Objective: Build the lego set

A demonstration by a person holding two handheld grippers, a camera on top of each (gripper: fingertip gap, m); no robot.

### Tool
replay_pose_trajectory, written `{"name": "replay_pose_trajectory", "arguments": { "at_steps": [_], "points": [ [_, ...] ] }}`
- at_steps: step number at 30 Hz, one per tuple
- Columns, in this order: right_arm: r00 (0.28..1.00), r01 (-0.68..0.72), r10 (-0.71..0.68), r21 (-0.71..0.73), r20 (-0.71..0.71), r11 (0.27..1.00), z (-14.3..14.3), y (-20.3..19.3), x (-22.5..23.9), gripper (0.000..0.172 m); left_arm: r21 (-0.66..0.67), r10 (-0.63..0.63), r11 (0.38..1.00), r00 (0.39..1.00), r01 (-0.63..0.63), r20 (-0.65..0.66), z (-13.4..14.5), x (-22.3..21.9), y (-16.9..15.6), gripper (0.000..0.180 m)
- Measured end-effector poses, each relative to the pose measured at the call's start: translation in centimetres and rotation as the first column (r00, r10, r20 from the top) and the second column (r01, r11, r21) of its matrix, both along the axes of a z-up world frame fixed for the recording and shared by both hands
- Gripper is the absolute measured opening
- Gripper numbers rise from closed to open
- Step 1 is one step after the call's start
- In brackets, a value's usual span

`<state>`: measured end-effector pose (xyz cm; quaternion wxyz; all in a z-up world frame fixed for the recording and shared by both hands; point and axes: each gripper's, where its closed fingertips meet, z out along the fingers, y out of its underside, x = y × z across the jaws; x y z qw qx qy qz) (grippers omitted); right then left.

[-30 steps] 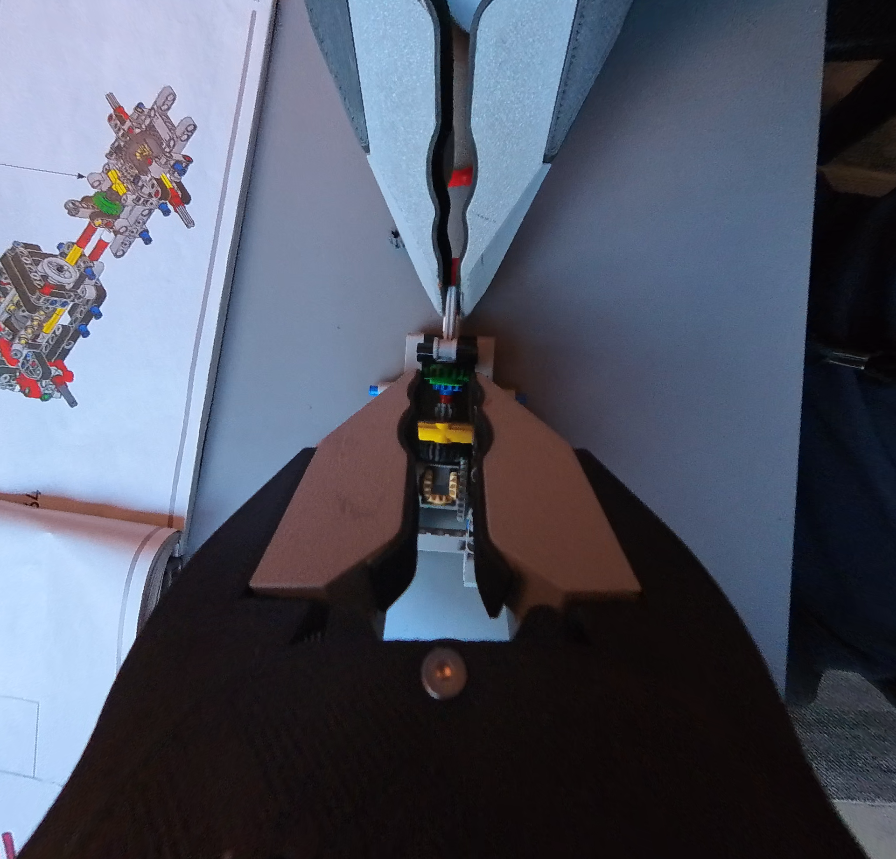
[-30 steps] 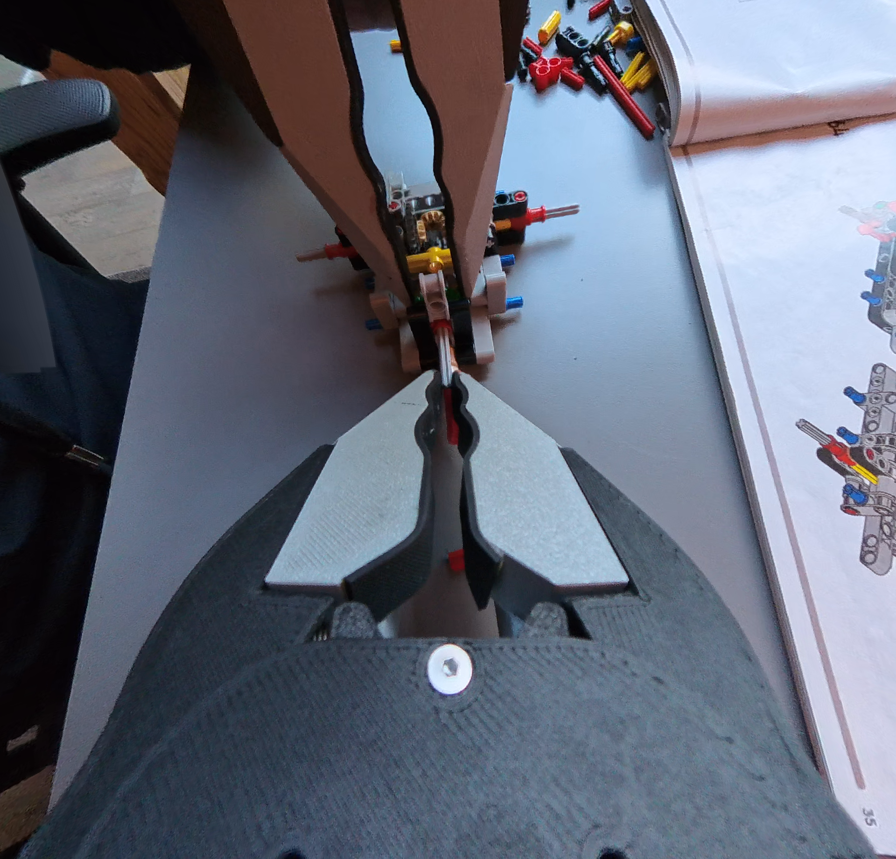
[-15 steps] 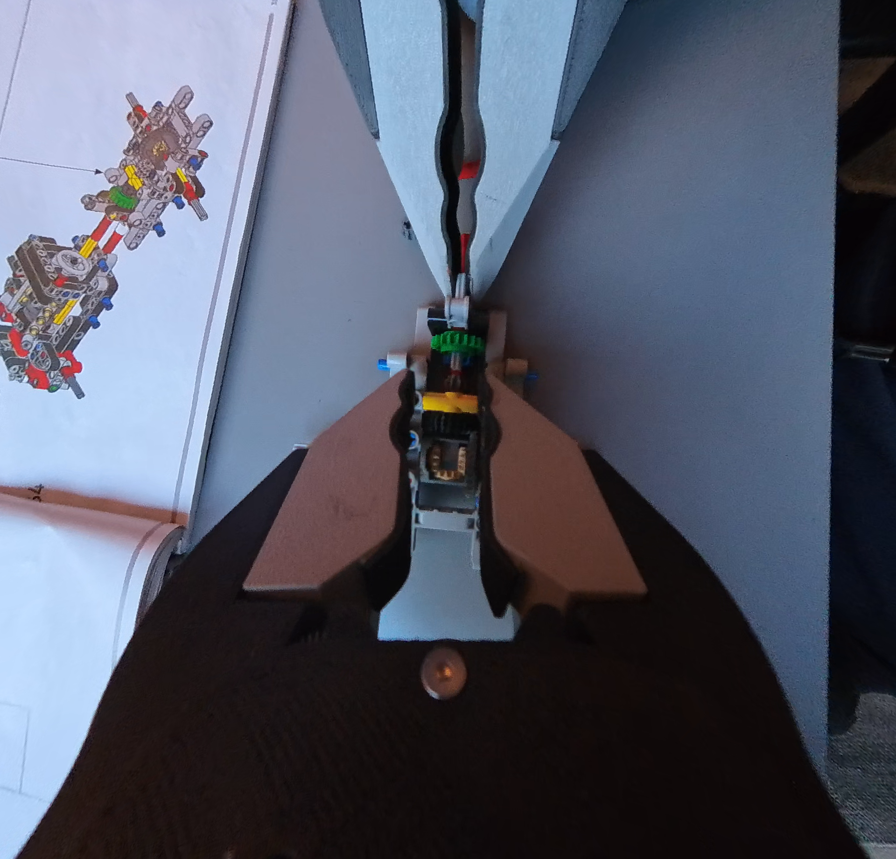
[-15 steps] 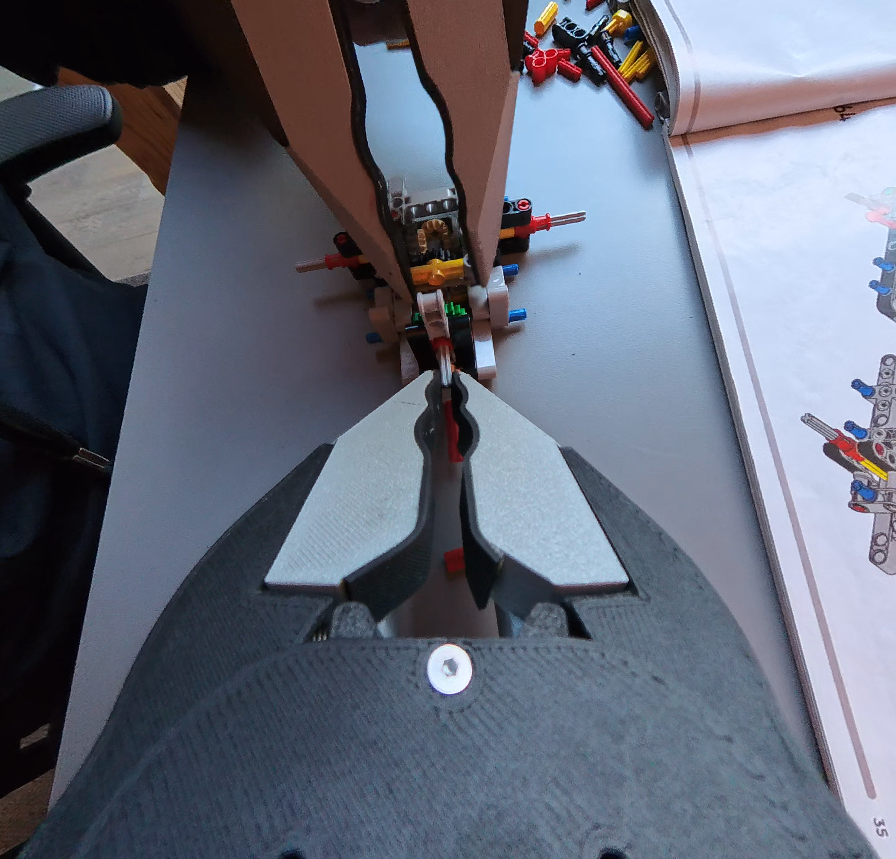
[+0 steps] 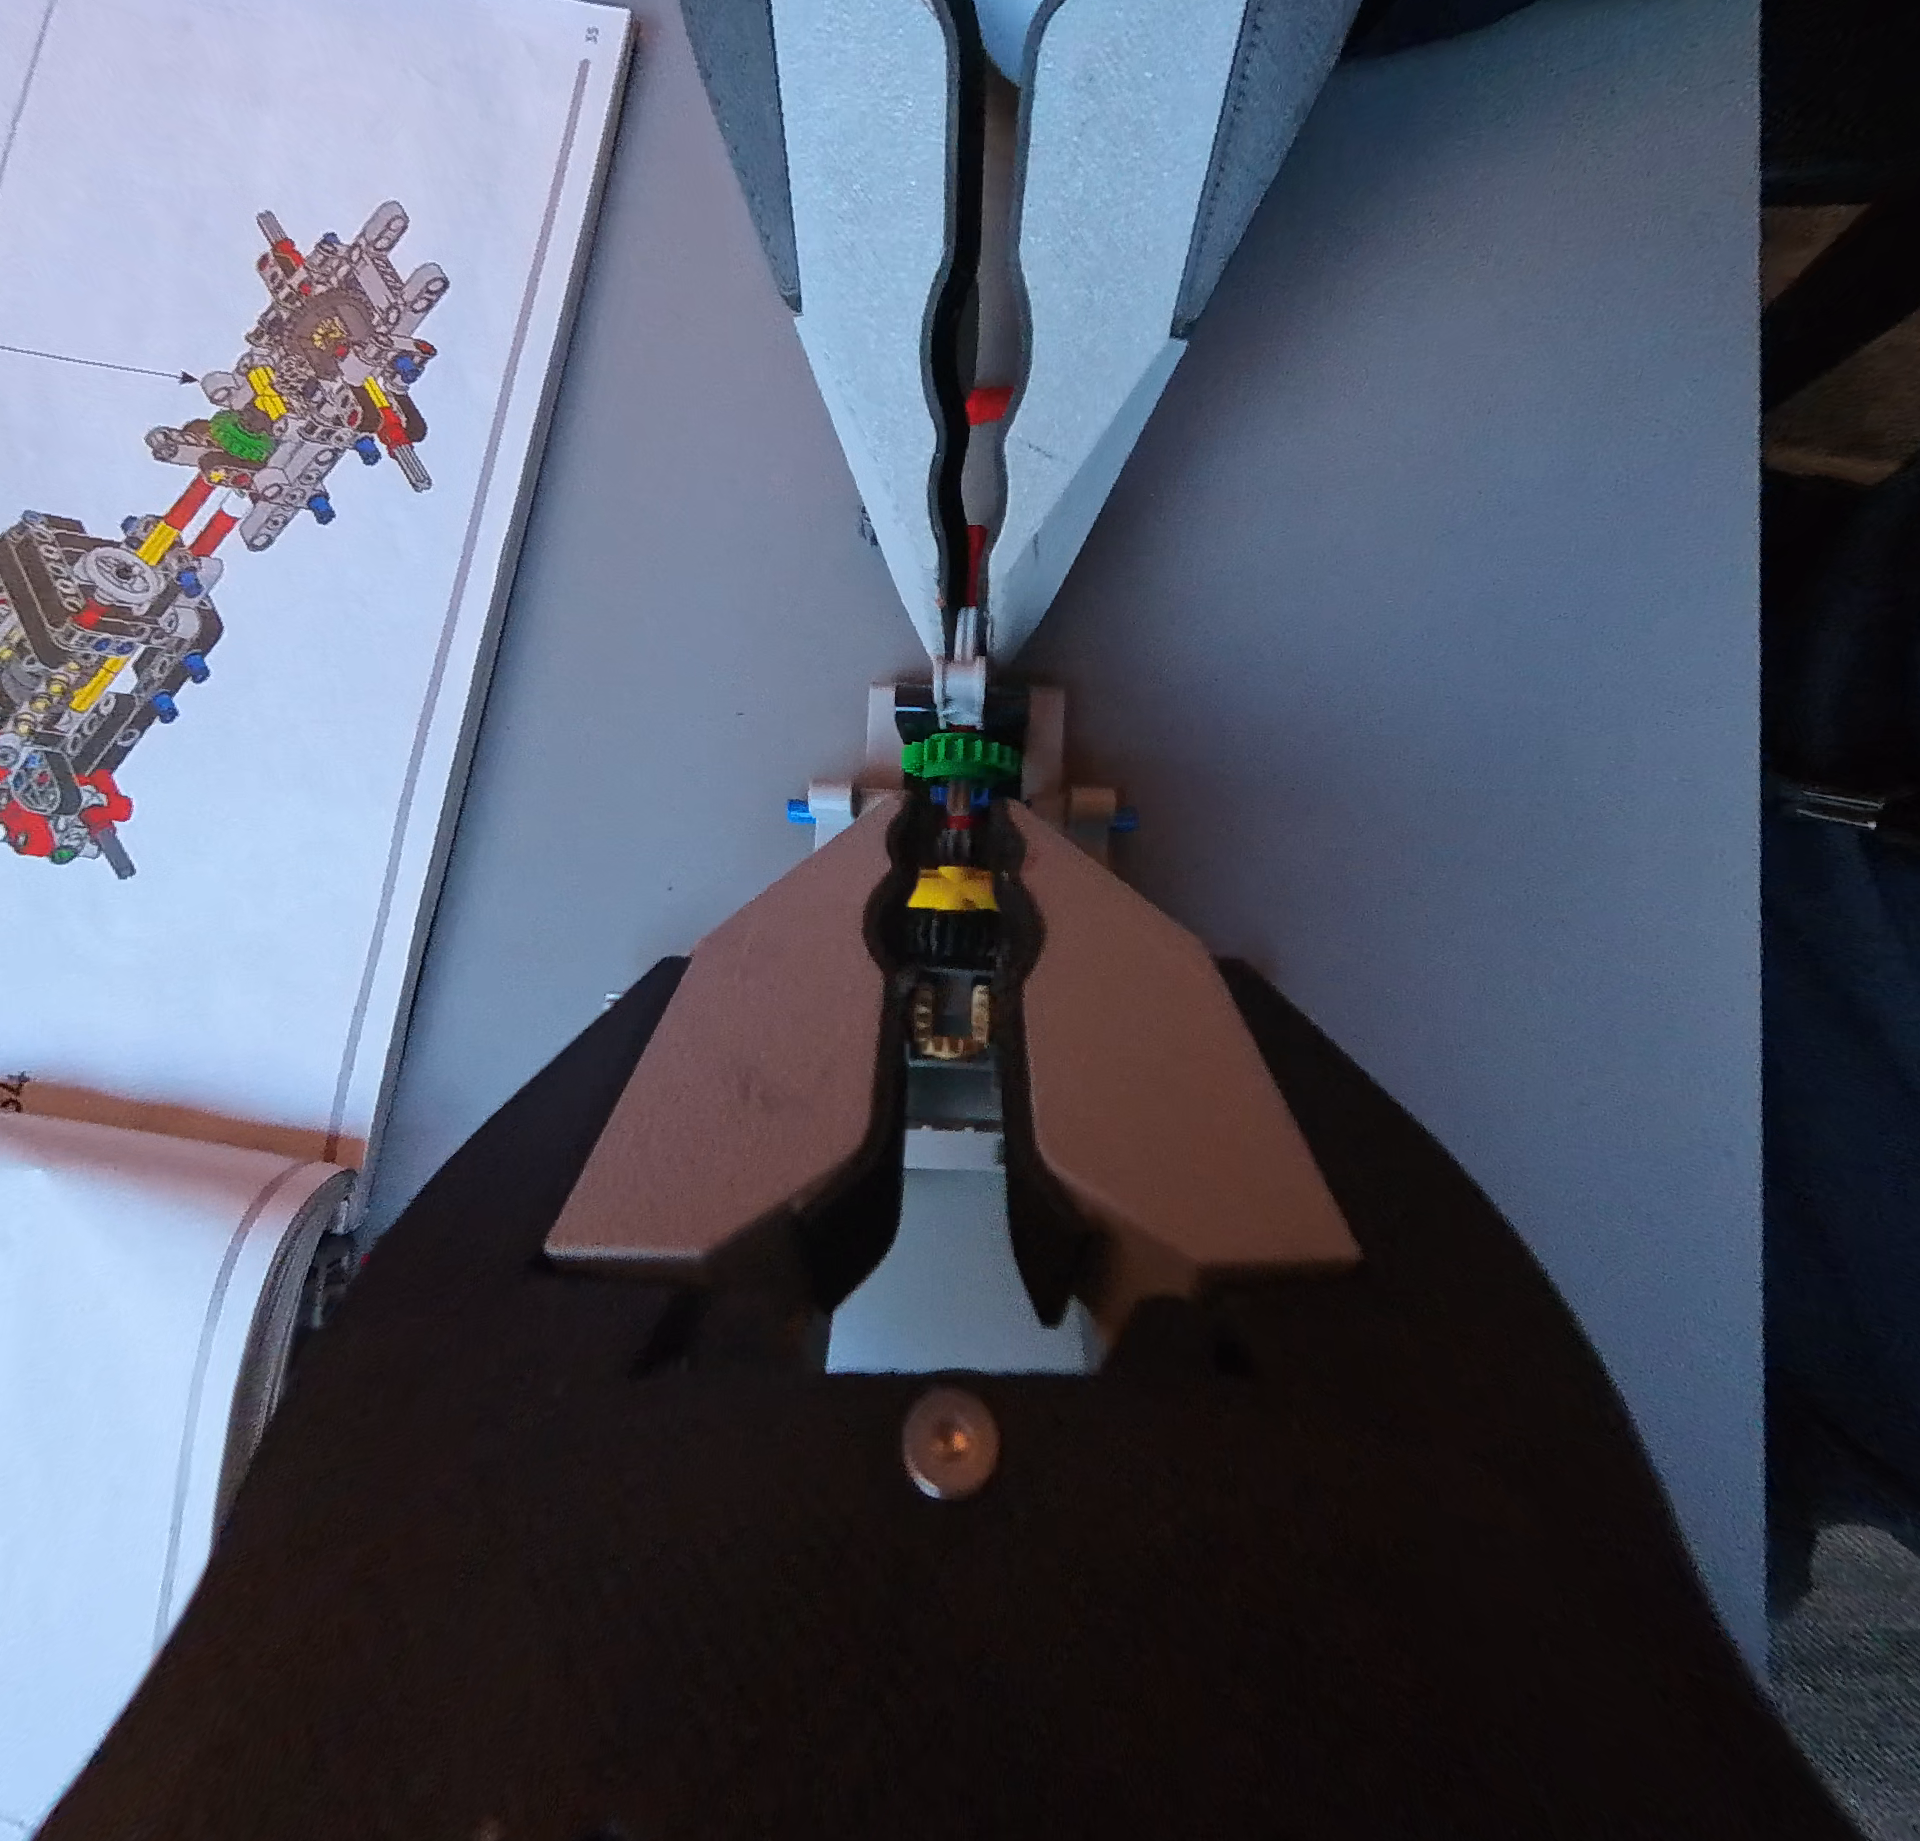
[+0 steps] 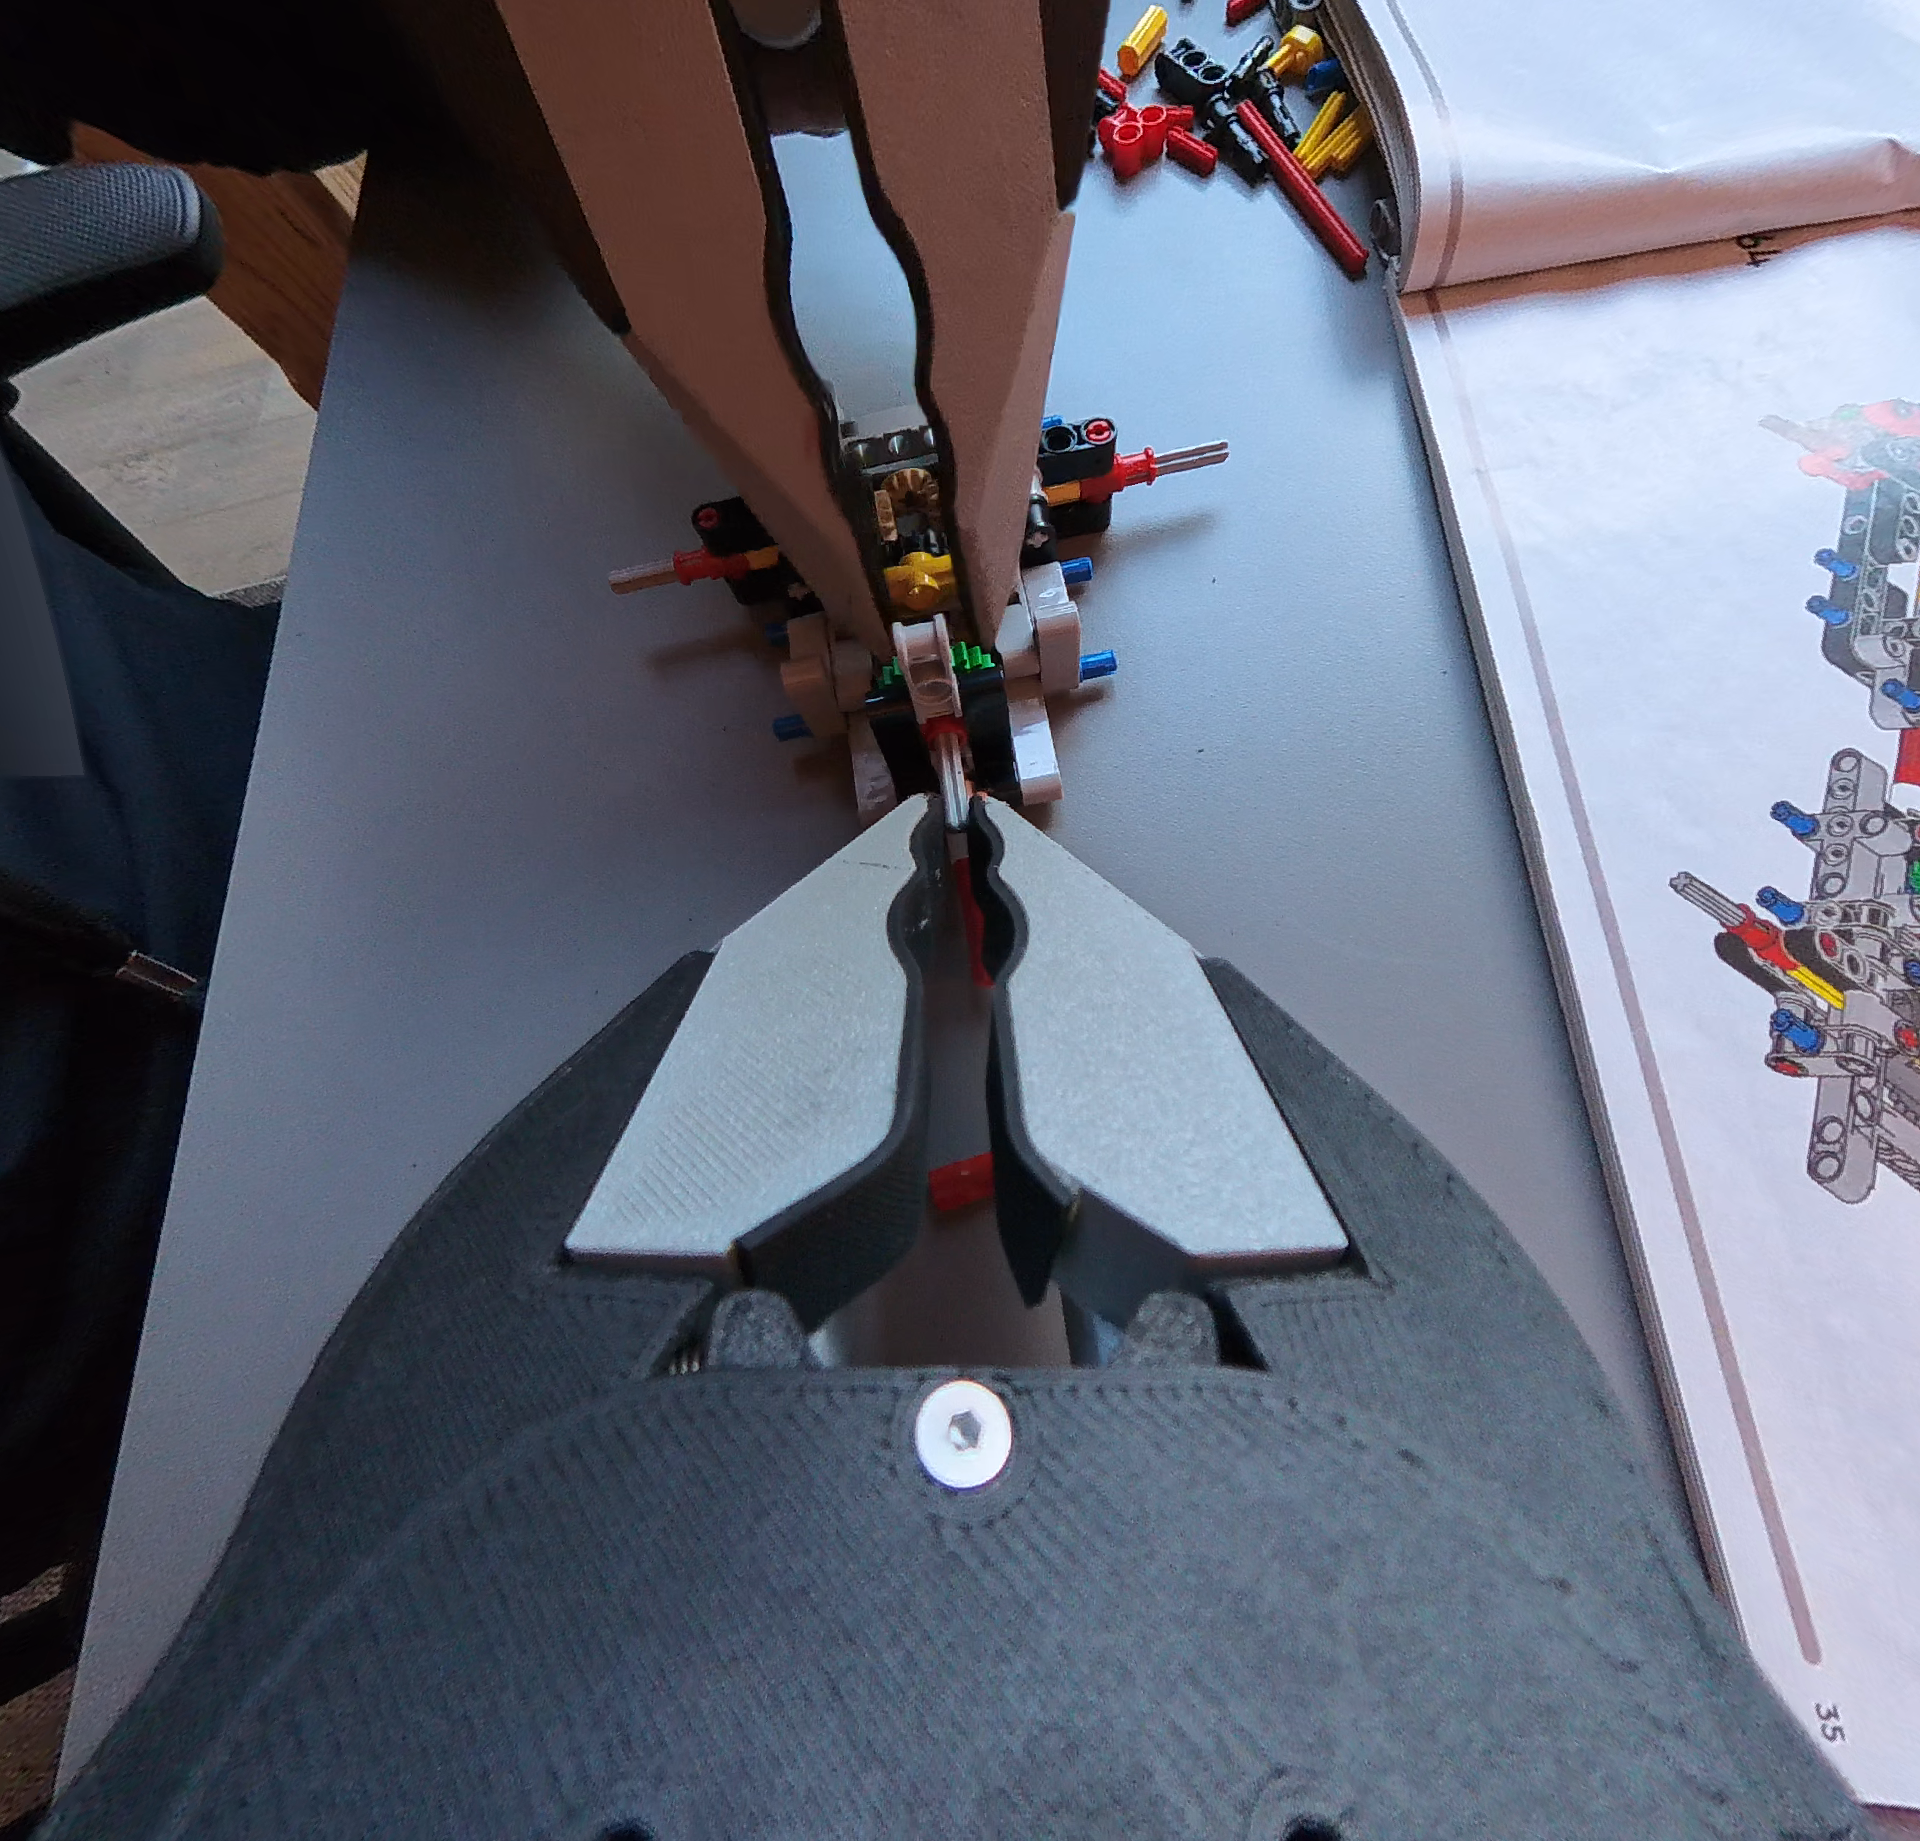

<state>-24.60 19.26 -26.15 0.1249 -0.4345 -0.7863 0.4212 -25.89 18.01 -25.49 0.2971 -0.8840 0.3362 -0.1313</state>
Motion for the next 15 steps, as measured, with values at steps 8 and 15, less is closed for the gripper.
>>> {"name": "replay_pose_trajectory", "arguments": {
  "at_steps": [8, 15],
  "points": [
    [1.000, -0.007, 0.007, 0.004, -0.002, 1.000, -0.03, -0.18, 0.01, 0.001, 0.006, 0.008, 1.000, 1.000, -0.008, 0.007, -0.13, 0.47, 0.41, 0.006],
    [1.000, -0.004, 0.004, 0.028, -0.001, 1.000, -0.24, 0.21, 0.15, 0.002, 0.012, 0.012, 1.000, 1.000, -0.012, 0.007, -0.25, 0.34, 0.39, 0.005]
  ]
}}
